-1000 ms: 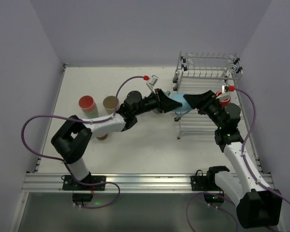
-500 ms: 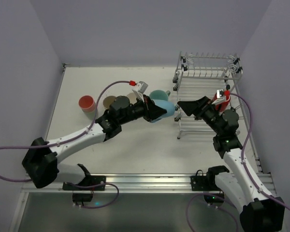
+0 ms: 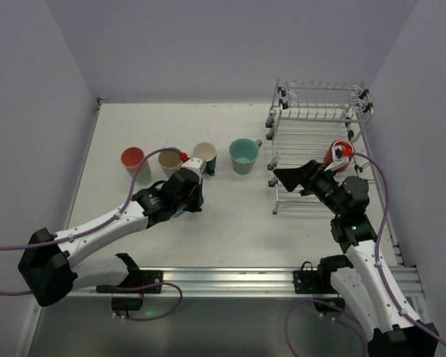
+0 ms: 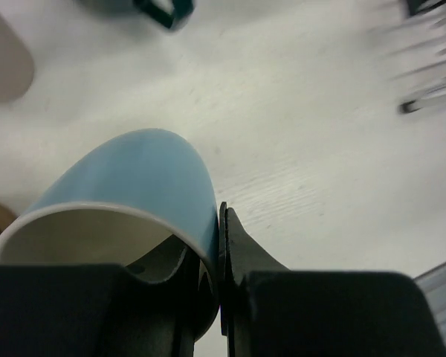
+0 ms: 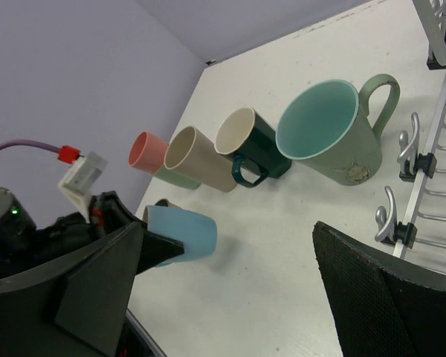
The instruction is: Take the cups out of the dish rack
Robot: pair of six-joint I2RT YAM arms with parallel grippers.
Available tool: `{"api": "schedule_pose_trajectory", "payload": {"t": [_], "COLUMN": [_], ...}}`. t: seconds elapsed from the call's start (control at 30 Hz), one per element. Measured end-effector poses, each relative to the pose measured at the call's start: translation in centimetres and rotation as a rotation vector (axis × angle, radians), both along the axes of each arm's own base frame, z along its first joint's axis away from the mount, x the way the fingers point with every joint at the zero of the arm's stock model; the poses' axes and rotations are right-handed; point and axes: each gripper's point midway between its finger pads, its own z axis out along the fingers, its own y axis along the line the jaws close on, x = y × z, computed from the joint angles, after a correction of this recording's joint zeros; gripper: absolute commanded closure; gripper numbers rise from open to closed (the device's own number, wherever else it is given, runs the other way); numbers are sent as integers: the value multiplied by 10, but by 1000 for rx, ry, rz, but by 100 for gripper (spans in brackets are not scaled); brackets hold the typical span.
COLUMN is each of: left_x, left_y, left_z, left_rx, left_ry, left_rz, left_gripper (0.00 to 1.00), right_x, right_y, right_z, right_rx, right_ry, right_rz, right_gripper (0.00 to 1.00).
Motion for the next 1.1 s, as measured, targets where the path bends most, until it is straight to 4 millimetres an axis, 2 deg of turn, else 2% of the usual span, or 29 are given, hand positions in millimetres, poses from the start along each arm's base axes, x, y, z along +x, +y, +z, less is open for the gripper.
{"api": "schedule_pose_trajectory", "payload": {"t": [0.07, 0.17, 0.37, 0.47, 0.5, 0.6, 0.67, 0.97, 1.03, 1.1], "left_x": [-5, -4, 8, 13, 14, 18, 23, 28, 29, 31], "left_y": [12, 22, 30, 32, 33, 32, 29, 24, 22, 17], "left_z": [-28, -50, -69, -73, -74, -70, -63, -55, -49, -35], "left_rx": [97, 181, 255, 272, 276, 281, 274, 258, 246, 212], "left_ry": [67, 115, 158, 168, 170, 159, 140, 122, 113, 88], "left_rz": [17, 37, 54, 60, 61, 55, 52, 48, 43, 25], "left_gripper": [100, 100, 100, 87, 76, 54, 46, 24, 23, 22], "right_x": [-1, -2, -6, -6, -6, -5, -3, 4, 9, 14], "right_y": [0, -1, -3, -4, -4, -6, -8, -26, -36, -48], "right_z": [-4, -11, -30, -36, -37, -38, -40, -56, -55, -52], "right_rx": [-15, -40, -78, -92, -94, -106, -118, -196, -227, -259], "right_ry": [6, 13, 41, 51, 51, 46, 46, 93, 95, 96], "right_rz": [4, 6, 7, 6, 5, -4, -18, -116, -173, -238], "right_gripper": [1, 1, 1, 1, 1, 1, 1, 1, 1, 1]}}
